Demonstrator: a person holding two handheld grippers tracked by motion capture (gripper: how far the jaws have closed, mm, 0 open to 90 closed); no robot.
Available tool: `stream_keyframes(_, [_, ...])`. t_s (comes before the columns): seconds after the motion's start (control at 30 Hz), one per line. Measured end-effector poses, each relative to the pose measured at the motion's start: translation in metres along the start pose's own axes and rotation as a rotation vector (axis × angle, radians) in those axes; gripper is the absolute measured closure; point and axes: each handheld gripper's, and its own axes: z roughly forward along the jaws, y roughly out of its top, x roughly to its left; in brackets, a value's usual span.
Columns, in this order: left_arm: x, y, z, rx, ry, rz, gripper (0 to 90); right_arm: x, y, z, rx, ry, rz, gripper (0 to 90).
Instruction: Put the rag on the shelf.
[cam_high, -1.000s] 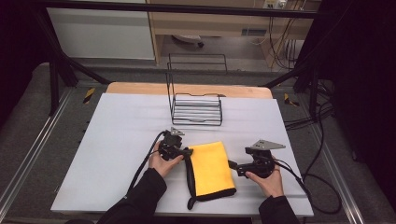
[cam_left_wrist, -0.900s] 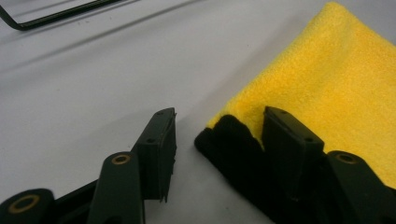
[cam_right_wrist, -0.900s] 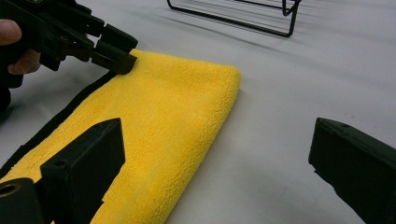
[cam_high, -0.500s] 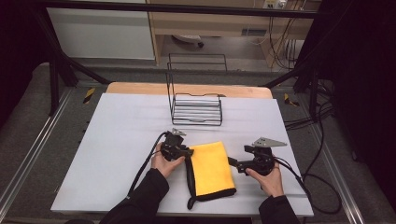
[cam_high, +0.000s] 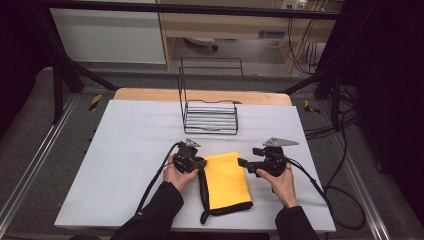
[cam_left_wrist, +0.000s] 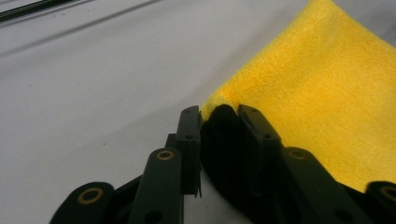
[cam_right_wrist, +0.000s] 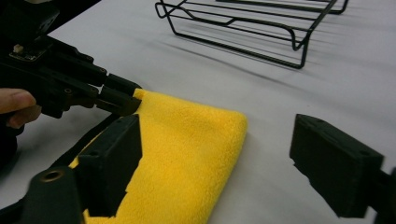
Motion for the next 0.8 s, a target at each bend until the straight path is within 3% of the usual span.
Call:
stream_keyframes(0.1, [0.000,-0.001,0.000,-0.006,-0.003,-0.002,70.9,0.000,0.004,0.013,0.027,0.004,0.008,29.1])
stream_keyframes(0.27, [0.002,-0.002,0.000,-0.014,-0.013,-0.010,71.0,-0.006,0.004,0.038,0.098,-0.037,0.021,41.8])
stream_keyframes(0.5, [0.003,-0.002,0.000,-0.017,-0.022,0.000,71.1,-0.012,0.000,0.050,0.154,-0.052,0.020,55.9])
stream_keyframes(0.8, [0.003,-0.002,0.000,-0.018,-0.029,0.002,71.7,-0.019,0.001,0.058,0.204,-0.013,0.051,69.1])
